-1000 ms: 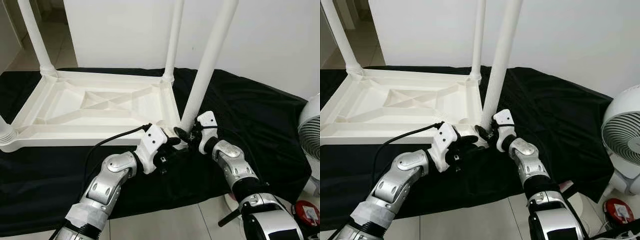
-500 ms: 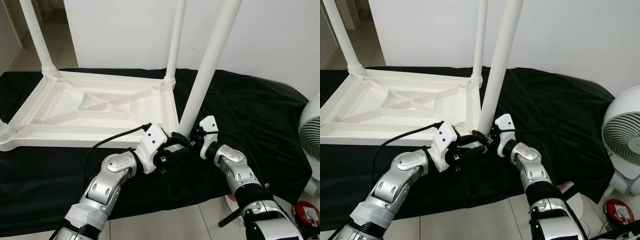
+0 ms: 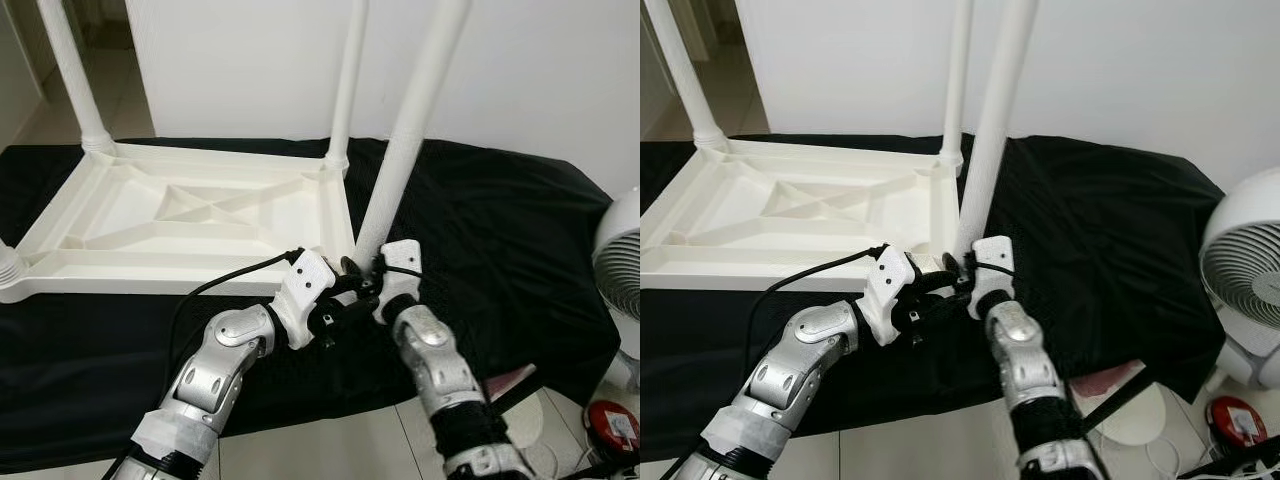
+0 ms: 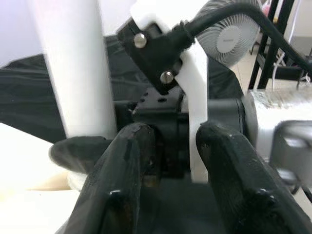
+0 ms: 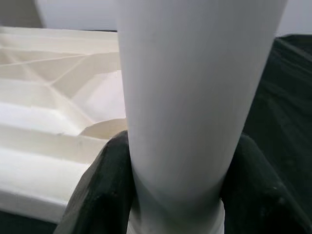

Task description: Building children table

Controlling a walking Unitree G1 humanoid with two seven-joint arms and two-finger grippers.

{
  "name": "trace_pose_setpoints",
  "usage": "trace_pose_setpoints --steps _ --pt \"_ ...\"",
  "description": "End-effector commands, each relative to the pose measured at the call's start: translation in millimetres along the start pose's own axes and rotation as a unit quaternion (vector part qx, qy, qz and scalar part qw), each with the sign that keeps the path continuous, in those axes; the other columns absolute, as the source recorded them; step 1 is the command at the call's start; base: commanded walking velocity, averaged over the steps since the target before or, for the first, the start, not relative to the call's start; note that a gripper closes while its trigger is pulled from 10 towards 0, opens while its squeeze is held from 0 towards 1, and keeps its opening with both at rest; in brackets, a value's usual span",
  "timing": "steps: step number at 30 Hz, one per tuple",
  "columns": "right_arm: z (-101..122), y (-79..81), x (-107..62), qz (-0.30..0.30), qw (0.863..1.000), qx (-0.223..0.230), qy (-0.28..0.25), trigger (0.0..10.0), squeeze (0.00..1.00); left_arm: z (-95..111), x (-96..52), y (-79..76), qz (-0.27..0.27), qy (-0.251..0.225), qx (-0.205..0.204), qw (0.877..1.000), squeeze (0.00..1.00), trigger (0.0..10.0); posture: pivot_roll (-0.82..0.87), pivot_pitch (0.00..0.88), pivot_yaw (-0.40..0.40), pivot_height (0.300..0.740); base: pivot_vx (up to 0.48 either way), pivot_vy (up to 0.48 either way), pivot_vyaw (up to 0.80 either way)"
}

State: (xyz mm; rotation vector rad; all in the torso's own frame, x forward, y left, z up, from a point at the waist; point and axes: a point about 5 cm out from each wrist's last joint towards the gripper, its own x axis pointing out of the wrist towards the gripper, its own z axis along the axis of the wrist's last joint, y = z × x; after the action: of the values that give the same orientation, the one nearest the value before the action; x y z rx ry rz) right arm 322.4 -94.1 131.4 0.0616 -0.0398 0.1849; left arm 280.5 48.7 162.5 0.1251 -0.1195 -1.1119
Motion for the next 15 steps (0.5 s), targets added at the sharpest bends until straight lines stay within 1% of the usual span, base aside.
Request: trace_pose_setpoints --steps 1,4,5,6,9,10,11,12,13,14,15 --pt "-6.7 -3.9 -3.7 -0.039 0.999 0.003 0.016 0.0 0.0 -2.8 2.5 -4.1 0.001 0.007 -0.006 1.0 0.0 10.0 0.01 0.043 -0.075 0.74 0.0 0.0 0.0" --pt "-3.8 -0.4 -4.2 -0.044 0.999 0.005 0.009 0.0 0.0 -2.6 2.8 -4.7 0.001 0.006 -0.008 1.0 0.0 10.0 0.01 0.043 -0.075 0.74 0.0 0.0 0.0" --pt "-2.4 -6.1 -5.2 -0.05 0.999 0.002 0.01 0.0 0.0 -3.1 2.8 -5.7 -0.003 0.008 -0.008 1.0 0.0 10.0 0.0 0.047 -0.073 0.74 0.0 0.0 0.0" --pt "-2.5 -7.6 -5.7 -0.051 0.999 0.002 0.013 0.0 0.0 -3.4 2.7 -5.9 -0.004 0.008 -0.007 1.0 0.0 10.0 0.0 0.047 -0.073 0.74 0.0 0.0 0.0" --pt "-2.6 -7.6 -6.4 -0.052 0.998 0.002 0.017 0.0 0.0 -3.5 2.2 -5.0 -0.002 0.009 -0.007 1.0 0.0 10.0 0.0 0.046 -0.073 0.74 0.0 0.0 0.0" --pt "-1.7 -7.3 -6.5 -0.053 0.999 -0.001 0.015 2.8 0.0 -3.2 2.2 -4.3 0.0 0.008 -0.008 1.0 0.0 10.0 0.01 0.046 -0.074 0.74 0.0 0.0 0.0" --pt "-1.7 -7.3 -6.5 -0.053 0.999 -0.001 0.015 2.8 0.0 -3.2 2.2 -4.3 0.0 0.008 -0.008 1.0 0.0 10.0 0.01 0.046 -0.074 0.74 0.0 0.0 0.0" --pt "0.0 -7.6 -5.9 -0.053 0.999 -0.002 0.012 10.0 0.0 -2.9 2.1 -3.8 0.002 0.008 -0.008 1.0 0.0 10.0 0.01 0.046 -0.075 0.74 0.0 0.0 0.0" --pt "2.6 -7.9 -6.3 -0.06 0.998 -0.002 0.01 10.0 0.53 -2.6 2.1 -3.7 0.003 0.008 -0.008 1.0 0.0 10.0 0.01 0.046 -0.075 0.74 0.0 0.0 0.0" --pt "2.6 -7.9 -6.3 -0.06 0.998 -0.002 0.01 10.0 0.53 -2.6 2.1 -3.7 0.003 0.008 -0.008 1.0 0.0 10.0 0.01 0.046 -0.075 0.74 0.0 0.0 0.0" --pt "4.8 -8.8 -6.2 -0.064 0.998 0.001 0.006 10.0 1.0 -2.4 2.2 -3.8 0.003 0.007 -0.007 1.0 0.0 10.0 0.01 0.046 -0.075 0.74 0.0 0.0 0.0"
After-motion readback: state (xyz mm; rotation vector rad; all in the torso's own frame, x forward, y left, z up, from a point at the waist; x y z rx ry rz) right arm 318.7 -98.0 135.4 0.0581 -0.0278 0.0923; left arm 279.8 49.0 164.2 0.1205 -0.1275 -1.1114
